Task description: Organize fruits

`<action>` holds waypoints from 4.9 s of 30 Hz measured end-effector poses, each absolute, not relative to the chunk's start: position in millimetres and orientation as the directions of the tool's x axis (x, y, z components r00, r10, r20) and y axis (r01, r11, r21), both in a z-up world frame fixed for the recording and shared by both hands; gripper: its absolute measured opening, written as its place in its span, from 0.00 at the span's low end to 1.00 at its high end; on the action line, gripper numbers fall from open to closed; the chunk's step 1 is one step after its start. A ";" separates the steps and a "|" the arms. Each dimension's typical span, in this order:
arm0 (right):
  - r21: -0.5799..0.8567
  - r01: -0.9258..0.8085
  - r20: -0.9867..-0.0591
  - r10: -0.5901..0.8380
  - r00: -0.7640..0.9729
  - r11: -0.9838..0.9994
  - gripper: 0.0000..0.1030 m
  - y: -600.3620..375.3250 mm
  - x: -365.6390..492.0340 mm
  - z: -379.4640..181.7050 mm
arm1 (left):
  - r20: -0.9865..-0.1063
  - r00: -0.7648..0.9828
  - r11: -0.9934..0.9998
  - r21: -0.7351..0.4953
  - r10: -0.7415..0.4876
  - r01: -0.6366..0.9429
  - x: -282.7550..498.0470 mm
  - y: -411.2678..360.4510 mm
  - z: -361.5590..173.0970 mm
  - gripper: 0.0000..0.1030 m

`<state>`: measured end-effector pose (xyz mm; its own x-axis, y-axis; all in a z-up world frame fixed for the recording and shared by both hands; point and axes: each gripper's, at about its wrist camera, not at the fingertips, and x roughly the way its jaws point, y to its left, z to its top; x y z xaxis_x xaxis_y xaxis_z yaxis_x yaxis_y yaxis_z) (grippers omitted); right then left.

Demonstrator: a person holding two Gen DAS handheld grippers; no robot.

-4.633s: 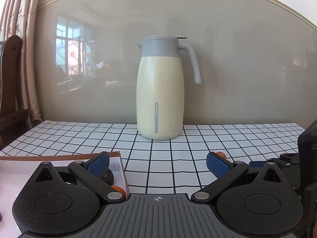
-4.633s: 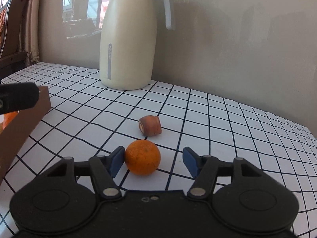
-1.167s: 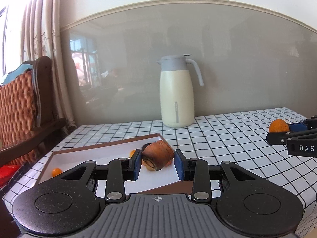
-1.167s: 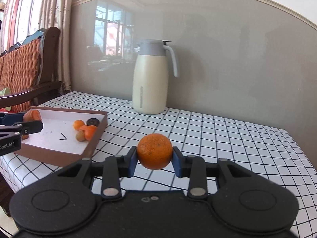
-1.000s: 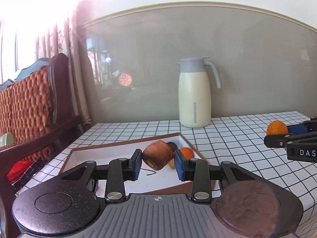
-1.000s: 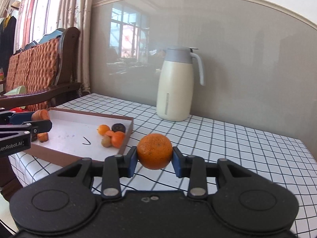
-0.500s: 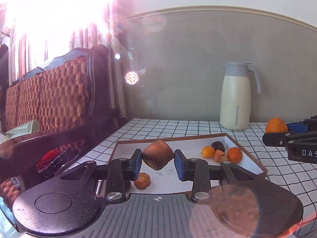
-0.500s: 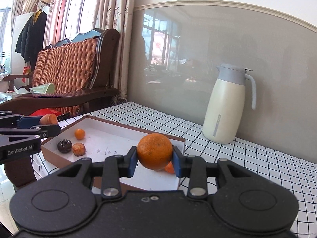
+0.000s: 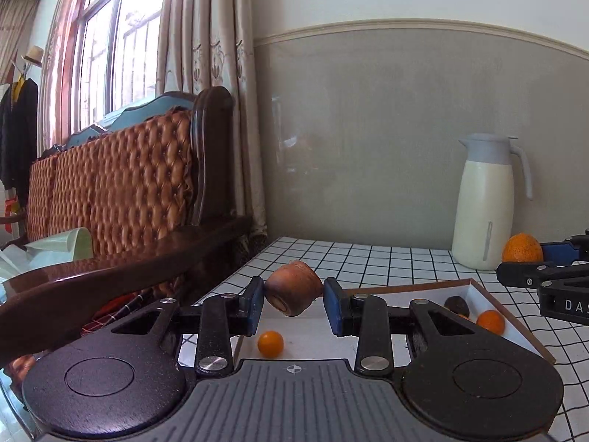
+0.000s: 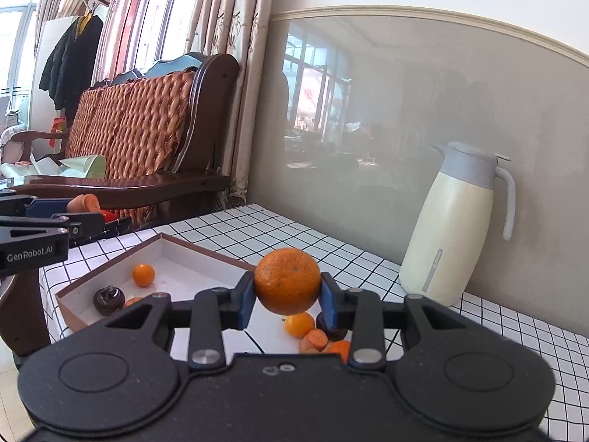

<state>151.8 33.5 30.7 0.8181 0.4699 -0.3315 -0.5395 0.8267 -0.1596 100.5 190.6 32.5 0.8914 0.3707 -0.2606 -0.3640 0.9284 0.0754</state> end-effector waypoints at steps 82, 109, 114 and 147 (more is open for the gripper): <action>-0.030 -0.359 -0.242 0.342 0.908 0.933 0.94 -114.0 3.6 22.4 | -0.223 0.924 0.949 0.015 0.310 -0.315 -59.9 97.7 23.8 1.00; -0.128 -0.358 -0.262 0.317 0.912 0.925 0.94 -97.0 1.2 17.5 | -0.191 0.932 0.951 0.025 0.308 -0.309 -62.9 95.5 25.1 1.00; -0.137 -0.358 -0.259 0.315 0.913 0.924 0.94 -94.4 -0.4 17.8 | -0.188 0.933 0.952 0.026 0.305 -0.306 -65.0 95.7 24.8 1.00; -0.140 -0.353 -0.262 0.309 0.914 0.925 0.94 -93.6 0.7 16.5 | -0.181 0.936 0.953 0.028 0.303 -0.303 -62.8 95.1 24.7 1.00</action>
<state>0.7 -93.6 16.5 0.9141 0.3092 -0.2623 -0.3531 0.9251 -0.1400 -62.8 95.1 24.7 0.9356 0.3030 -0.1814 -0.3032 0.9525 0.0275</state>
